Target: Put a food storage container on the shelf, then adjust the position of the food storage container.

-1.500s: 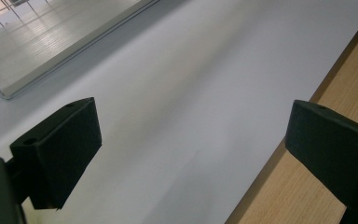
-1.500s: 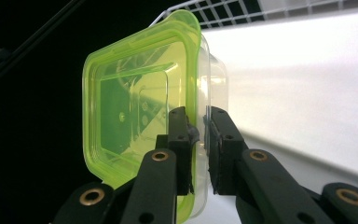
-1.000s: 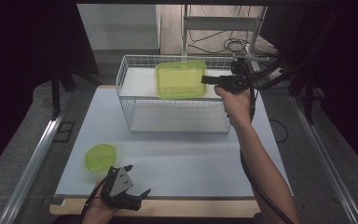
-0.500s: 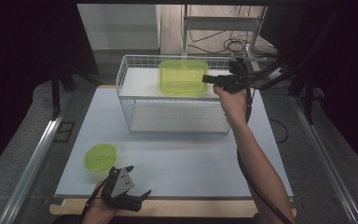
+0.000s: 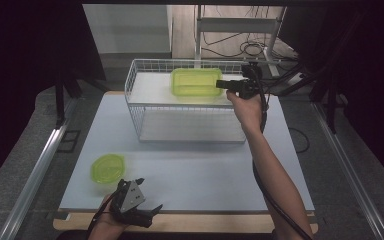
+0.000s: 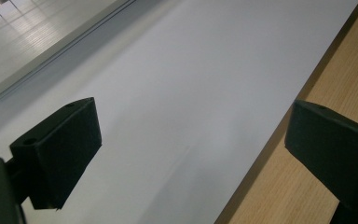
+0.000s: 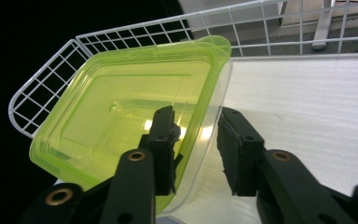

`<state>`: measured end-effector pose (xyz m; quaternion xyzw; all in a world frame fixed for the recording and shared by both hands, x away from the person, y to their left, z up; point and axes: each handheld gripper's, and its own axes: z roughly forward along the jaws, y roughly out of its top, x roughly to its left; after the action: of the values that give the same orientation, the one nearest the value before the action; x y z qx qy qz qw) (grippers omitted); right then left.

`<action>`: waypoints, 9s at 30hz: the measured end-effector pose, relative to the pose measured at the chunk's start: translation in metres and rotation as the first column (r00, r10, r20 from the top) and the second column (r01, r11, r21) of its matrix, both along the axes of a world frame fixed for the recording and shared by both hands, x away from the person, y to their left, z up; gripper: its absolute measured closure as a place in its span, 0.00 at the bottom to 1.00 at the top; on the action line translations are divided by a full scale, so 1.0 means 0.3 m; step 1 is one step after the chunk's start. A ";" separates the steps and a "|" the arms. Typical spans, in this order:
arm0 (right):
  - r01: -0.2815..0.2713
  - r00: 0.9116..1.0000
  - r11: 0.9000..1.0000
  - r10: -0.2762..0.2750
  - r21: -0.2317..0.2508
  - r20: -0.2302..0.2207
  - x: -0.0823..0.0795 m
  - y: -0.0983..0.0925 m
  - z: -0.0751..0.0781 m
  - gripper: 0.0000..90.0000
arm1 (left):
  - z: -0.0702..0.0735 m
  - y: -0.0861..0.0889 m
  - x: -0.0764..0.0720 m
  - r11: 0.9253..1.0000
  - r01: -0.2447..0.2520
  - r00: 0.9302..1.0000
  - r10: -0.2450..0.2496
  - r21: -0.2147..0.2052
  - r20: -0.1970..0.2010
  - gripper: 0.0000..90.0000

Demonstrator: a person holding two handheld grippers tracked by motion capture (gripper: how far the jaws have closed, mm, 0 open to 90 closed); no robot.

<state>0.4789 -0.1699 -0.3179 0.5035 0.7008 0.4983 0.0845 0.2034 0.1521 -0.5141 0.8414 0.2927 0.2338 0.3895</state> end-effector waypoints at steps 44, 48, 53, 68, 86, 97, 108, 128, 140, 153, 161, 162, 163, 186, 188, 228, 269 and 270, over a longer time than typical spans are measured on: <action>-0.175 0.974 0.975 0.192 -0.137 0.117 -0.157 -0.018 -0.026 0.25 | 0.015 0.005 -0.006 0.997 -0.042 0.998 0.040 -0.058 -0.041 0.09; -0.195 0.969 0.969 0.215 -0.154 0.122 -0.191 -0.015 -0.030 0.25 | 0.016 -0.002 -0.007 0.998 -0.033 0.998 0.030 -0.054 -0.057 0.10; -0.230 0.958 0.955 0.256 -0.186 0.127 -0.233 -0.007 -0.039 0.24 | 0.019 -0.006 -0.008 0.999 -0.023 0.998 0.020 -0.045 -0.058 0.10; -0.282 0.933 0.923 0.327 -0.262 0.149 -0.337 0.015 -0.088 0.21 | 0.023 -0.006 -0.008 0.998 -0.013 0.997 0.008 -0.059 -0.078 0.12; -0.282 0.927 0.911 0.339 -0.302 0.157 -0.432 -0.024 -0.201 0.16 | 0.012 -0.001 0.003 0.997 -0.010 0.995 0.003 -0.075 -0.097 0.09; -0.276 0.928 0.908 0.337 -0.315 0.161 -0.496 -0.045 -0.270 0.11 | 0.009 0.015 0.022 0.989 0.018 0.995 -0.033 -0.149 -0.099 0.08; -0.263 0.935 0.905 0.325 -0.334 0.143 -0.549 -0.079 -0.343 0.05 | 0.014 0.023 0.026 0.987 -0.004 0.992 -0.015 -0.158 -0.122 0.07; -0.292 0.927 0.895 0.352 -0.338 0.131 -0.651 -0.143 -0.494 0.05 | 0.006 0.033 0.025 0.993 -0.043 0.995 0.032 -0.114 -0.095 0.05; -0.315 0.926 0.868 0.370 -0.383 0.079 -0.663 -0.157 -0.600 0.05 | -0.006 0.027 0.024 0.996 -0.043 0.998 0.039 -0.073 -0.058 0.04; -0.332 0.922 0.852 0.384 -0.404 0.052 -0.657 -0.148 -0.624 0.05 | -0.006 0.024 0.026 0.995 -0.044 0.997 0.038 -0.088 -0.068 0.03; -0.316 0.926 0.855 0.372 -0.411 0.061 -0.650 -0.156 -0.619 0.05 | 0.009 0.034 0.035 0.997 -0.072 0.996 0.070 -0.032 -0.059 0.04; -0.313 0.926 0.855 0.371 -0.414 0.066 -0.649 -0.156 -0.617 0.05 | 0.014 0.039 0.037 0.997 -0.077 0.996 0.075 -0.030 -0.054 0.04; -0.310 0.926 0.855 0.370 -0.416 0.071 -0.649 -0.156 -0.614 0.06 | 0.021 0.047 0.038 0.996 -0.076 0.996 0.074 -0.035 -0.049 0.04; -0.308 0.928 0.849 0.367 -0.429 0.061 -0.632 -0.172 -0.617 0.06 | 0.112 0.454 0.060 0.919 -0.347 0.938 0.346 -0.190 -0.039 0.95; -0.311 0.927 0.846 0.371 -0.433 0.059 -0.631 -0.172 -0.619 0.07 | 0.104 0.496 0.061 0.903 -0.387 0.922 0.386 -0.184 -0.045 0.99; -0.358 0.916 0.809 0.401 -0.465 -0.007 -0.629 -0.158 -0.640 0.07 | -0.024 0.536 0.154 0.867 -0.487 0.867 0.466 -0.108 -0.177 1.00; -0.370 0.910 0.787 0.415 -0.493 -0.022 -0.633 -0.141 -0.640 0.08 | -0.072 0.368 0.260 0.944 -0.313 0.916 0.271 -0.103 -0.297 0.99; -0.370 0.910 0.788 0.414 -0.493 -0.022 -0.634 -0.140 -0.640 0.08 | -0.070 0.358 0.265 0.947 -0.304 0.918 0.263 -0.100 -0.297 0.99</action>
<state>0.2887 -0.2120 -0.5100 0.2871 0.8878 0.3339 0.1335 0.2827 0.2596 -0.5352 0.7842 0.4799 0.1450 0.3656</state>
